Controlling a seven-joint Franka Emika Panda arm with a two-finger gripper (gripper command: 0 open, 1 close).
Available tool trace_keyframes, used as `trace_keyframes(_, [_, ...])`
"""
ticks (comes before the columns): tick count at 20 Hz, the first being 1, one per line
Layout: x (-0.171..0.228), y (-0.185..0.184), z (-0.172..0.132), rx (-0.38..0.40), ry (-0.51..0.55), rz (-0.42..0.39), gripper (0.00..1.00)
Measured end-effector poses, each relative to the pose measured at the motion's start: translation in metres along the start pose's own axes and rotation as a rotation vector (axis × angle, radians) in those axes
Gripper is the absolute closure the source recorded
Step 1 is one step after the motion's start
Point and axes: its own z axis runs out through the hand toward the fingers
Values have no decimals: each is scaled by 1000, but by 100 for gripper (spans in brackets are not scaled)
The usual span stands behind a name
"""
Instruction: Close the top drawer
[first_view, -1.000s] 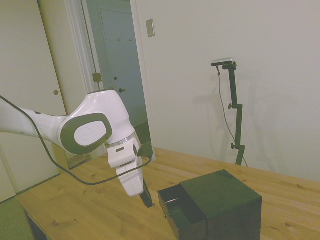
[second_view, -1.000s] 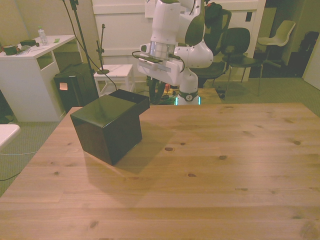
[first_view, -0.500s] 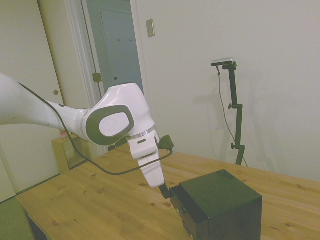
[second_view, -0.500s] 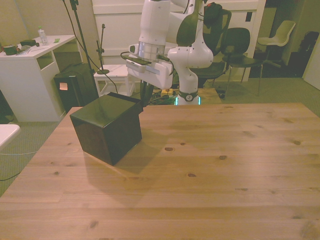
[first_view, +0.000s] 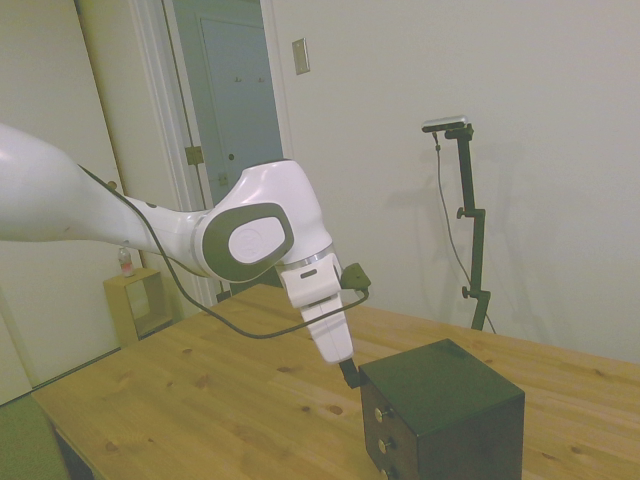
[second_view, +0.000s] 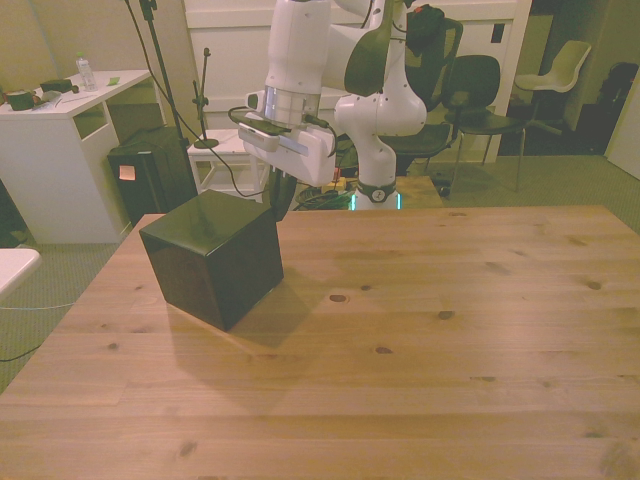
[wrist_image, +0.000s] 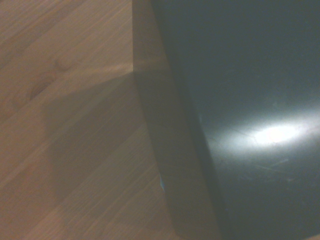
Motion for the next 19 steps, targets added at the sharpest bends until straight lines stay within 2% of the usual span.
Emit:
trace_keyframes(9, [-6,2,2,-7,-5,-17,100])
trace_keyframes(13, [-32,17,5,-21,-21,-58,100])
trace_keyframes(17, [-68,43,-7,-7,-27,-115,100])
trace_keyframes(18, [-77,50,-13,4,-24,-129,0])
trace_keyframes(19, [-84,57,-21,19,-19,-141,0])
